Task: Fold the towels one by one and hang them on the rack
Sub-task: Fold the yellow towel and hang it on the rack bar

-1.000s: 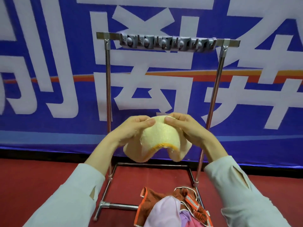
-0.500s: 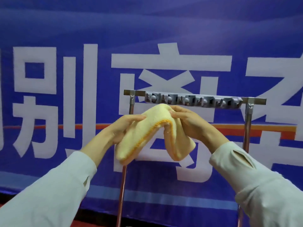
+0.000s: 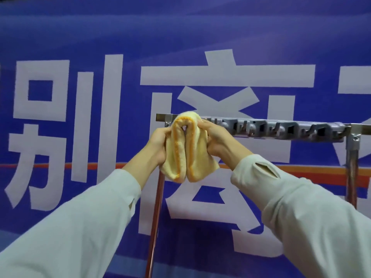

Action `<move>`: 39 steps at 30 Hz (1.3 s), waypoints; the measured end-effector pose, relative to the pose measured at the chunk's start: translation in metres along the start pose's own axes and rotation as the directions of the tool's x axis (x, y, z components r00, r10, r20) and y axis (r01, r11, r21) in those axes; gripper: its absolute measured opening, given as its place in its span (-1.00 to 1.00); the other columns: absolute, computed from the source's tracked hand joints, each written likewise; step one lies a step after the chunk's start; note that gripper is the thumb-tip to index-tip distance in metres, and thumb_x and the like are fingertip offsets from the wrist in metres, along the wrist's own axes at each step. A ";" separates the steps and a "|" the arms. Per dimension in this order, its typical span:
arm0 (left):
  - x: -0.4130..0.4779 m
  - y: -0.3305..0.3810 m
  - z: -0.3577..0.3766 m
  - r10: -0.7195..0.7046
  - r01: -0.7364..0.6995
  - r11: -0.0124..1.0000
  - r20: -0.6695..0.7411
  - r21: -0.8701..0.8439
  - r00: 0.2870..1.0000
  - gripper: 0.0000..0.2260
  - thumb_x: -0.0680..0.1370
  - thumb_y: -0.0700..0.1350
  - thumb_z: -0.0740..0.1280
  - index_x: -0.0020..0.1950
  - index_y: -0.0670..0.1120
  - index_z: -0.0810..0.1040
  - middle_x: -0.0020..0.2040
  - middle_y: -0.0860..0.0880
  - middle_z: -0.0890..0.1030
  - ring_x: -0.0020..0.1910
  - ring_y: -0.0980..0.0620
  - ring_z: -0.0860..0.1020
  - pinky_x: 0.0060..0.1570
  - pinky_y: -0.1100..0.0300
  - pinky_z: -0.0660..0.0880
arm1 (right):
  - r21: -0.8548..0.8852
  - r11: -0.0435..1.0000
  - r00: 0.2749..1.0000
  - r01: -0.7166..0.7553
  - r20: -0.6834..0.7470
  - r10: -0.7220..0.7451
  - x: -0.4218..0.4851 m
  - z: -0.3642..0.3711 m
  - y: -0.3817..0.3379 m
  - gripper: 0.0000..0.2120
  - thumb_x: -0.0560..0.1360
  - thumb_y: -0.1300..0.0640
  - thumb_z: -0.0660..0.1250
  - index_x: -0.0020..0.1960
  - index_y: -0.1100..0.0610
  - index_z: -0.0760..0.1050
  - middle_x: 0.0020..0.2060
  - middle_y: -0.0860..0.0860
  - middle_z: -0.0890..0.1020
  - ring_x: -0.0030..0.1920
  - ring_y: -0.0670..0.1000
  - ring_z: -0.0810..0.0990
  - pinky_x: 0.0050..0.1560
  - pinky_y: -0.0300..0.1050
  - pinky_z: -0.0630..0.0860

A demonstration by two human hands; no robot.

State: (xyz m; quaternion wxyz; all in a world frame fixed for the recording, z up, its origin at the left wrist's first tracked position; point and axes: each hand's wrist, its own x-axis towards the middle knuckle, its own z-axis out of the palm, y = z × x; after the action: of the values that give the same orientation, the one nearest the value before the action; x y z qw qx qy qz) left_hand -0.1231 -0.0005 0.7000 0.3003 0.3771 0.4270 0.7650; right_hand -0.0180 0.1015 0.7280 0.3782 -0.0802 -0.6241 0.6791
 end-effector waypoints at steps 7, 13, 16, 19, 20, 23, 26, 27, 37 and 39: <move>0.027 0.013 0.009 0.045 -0.046 0.999 -0.051 -0.026 0.998 -0.69 0.62 -0.09 0.17 -0.25 -0.12 0.57 -0.37 -0.08 0.62 -0.42 -0.01 0.63 -0.27 0.15 0.57 | 0.223 0.971 0.994 -0.089 -0.044 0.101 0.025 0.019 -0.002 -0.74 0.56 0.10 0.34 0.19 0.20 0.58 -0.12 0.14 0.64 -0.17 0.09 0.61 -0.23 0.03 0.63; 0.047 0.003 0.006 -0.016 0.010 0.998 -0.098 -0.059 0.995 -0.57 0.61 -0.08 0.17 -0.43 -0.10 0.57 -0.48 -0.05 0.58 -0.52 0.00 0.58 -0.28 0.10 0.49 | 0.227 0.968 0.981 -0.108 -0.134 0.141 0.041 0.011 0.007 -0.73 0.55 0.09 0.34 0.18 0.20 0.58 0.04 0.16 0.68 -0.04 0.15 0.65 -0.16 0.09 0.58; 0.049 -0.005 0.010 -0.033 0.028 0.998 -0.108 -0.053 0.994 -0.67 0.61 -0.04 0.21 -0.30 -0.09 0.58 -0.42 -0.06 0.62 -0.44 -0.03 0.61 -0.22 0.06 0.52 | 0.215 0.965 0.969 -0.152 -0.162 0.188 0.042 0.004 0.013 -0.72 0.54 0.09 0.35 0.17 0.22 0.60 0.06 0.18 0.68 0.02 0.21 0.66 0.08 0.18 0.57; 0.054 -0.012 0.009 -0.055 0.050 0.998 -0.126 -0.047 0.991 -0.75 0.59 -0.06 0.22 -0.22 -0.10 0.59 -0.36 -0.08 0.63 -0.32 -0.06 0.61 -0.20 0.05 0.55 | 0.176 0.973 0.958 -0.151 -0.218 0.188 0.043 0.004 0.016 -0.70 0.50 0.09 0.40 0.16 0.23 0.60 0.02 0.18 0.69 -0.01 0.22 0.66 -0.11 0.15 0.59; 0.056 -0.015 0.007 -0.071 0.067 0.997 -0.142 -0.037 0.987 -0.76 0.58 -0.08 0.23 -0.23 -0.10 0.58 -0.36 -0.08 0.62 -0.32 -0.07 0.61 -0.22 0.06 0.55 | 0.153 0.977 0.949 -0.146 -0.256 0.182 0.046 0.002 0.017 -0.64 0.45 0.06 0.47 0.16 0.22 0.58 0.01 0.17 0.69 -0.02 0.22 0.66 -0.11 0.15 0.59; 0.060 -0.028 0.008 -0.110 0.107 0.994 -0.140 -0.029 0.984 -0.75 0.58 -0.08 0.23 -0.25 -0.11 0.56 -0.38 -0.09 0.61 -0.34 -0.07 0.60 -0.28 0.08 0.56 | 0.013 0.993 0.934 -0.119 -0.339 0.116 0.049 0.000 0.021 -0.35 0.23 -0.08 0.59 0.24 0.14 0.51 -0.03 0.12 0.68 -0.05 0.17 0.66 0.04 0.16 0.58; 0.053 -0.037 0.017 -0.102 0.098 0.995 -0.141 -0.033 0.985 -0.70 0.61 0.00 0.20 -0.21 -0.11 0.56 -0.31 -0.13 0.62 -0.23 -0.10 0.58 -0.16 -0.01 0.57 | -0.060 0.993 0.929 -0.098 -0.363 0.069 0.033 0.001 0.027 -0.68 0.48 -0.12 0.41 0.08 0.09 0.55 -0.04 0.06 0.68 -0.05 0.05 0.65 -0.01 -0.02 0.58; 0.051 -0.042 0.018 -0.059 0.059 0.998 -0.159 -0.005 0.986 -0.72 0.62 0.01 0.19 -0.17 -0.09 0.56 -0.23 -0.14 0.63 -0.19 -0.09 0.59 -0.09 -0.01 0.57 | -0.167 0.983 0.928 -0.075 -0.371 0.008 0.032 -0.002 0.032 -0.70 0.49 -0.14 0.37 0.01 0.08 0.57 -0.03 0.07 0.69 -0.03 0.06 0.65 0.01 -0.03 0.59; 0.017 -0.083 -0.025 0.454 -0.400 0.807 -0.024 0.434 0.891 -0.58 0.62 0.18 0.09 0.16 -0.06 0.58 -0.05 -0.02 0.66 -0.04 0.06 0.64 -0.05 0.24 0.56 | -0.517 0.759 0.896 0.396 0.037 -0.442 -0.002 -0.029 0.084 -0.55 0.56 -0.21 0.20 0.38 -0.04 0.39 0.26 -0.03 0.53 0.25 -0.04 0.52 0.27 0.08 0.49; 0.017 -0.088 -0.029 0.416 -0.410 0.814 0.080 0.411 0.906 -0.60 0.58 0.21 0.17 0.30 0.04 0.51 0.13 0.02 0.64 0.11 0.09 0.60 0.06 0.22 0.53 | -0.574 0.677 0.871 0.461 0.144 -0.471 -0.006 -0.026 0.089 -0.53 0.53 -0.12 0.27 0.40 -0.02 0.35 0.24 -0.03 0.51 0.23 -0.07 0.52 0.23 0.01 0.52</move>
State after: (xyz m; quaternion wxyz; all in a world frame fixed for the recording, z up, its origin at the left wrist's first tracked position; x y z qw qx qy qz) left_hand -0.1448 0.0404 0.6182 0.0367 0.5109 0.4909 0.7047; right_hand -0.0356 0.1241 0.6396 0.4989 -0.0377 -0.8001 0.3308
